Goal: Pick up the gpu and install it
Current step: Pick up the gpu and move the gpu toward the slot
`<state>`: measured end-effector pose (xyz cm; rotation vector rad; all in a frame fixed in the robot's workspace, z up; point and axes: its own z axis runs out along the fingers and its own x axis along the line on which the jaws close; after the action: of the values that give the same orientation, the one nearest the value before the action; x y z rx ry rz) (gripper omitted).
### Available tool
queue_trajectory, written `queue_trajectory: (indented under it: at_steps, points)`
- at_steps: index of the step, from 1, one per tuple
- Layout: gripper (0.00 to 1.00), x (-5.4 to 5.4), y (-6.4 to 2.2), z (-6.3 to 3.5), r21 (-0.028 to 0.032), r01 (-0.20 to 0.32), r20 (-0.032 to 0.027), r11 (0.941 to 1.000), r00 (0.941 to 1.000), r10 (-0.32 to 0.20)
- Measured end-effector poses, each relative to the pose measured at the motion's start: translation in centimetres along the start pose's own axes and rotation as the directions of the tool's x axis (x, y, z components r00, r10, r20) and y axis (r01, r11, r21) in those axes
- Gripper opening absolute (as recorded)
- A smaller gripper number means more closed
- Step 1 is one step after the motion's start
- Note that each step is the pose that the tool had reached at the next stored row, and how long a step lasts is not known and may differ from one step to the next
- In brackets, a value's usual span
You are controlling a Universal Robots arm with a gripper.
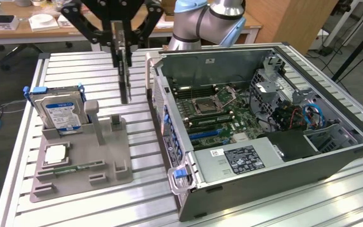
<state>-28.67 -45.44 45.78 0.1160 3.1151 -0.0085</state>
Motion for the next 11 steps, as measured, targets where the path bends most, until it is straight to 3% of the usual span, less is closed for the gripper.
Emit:
queue_trajectory:
  at_steps: [11]
  points:
    - [0.26,-4.1,0.65,0.72,0.0001,0.001,-0.0001,1.0000,1.0000,-0.001]
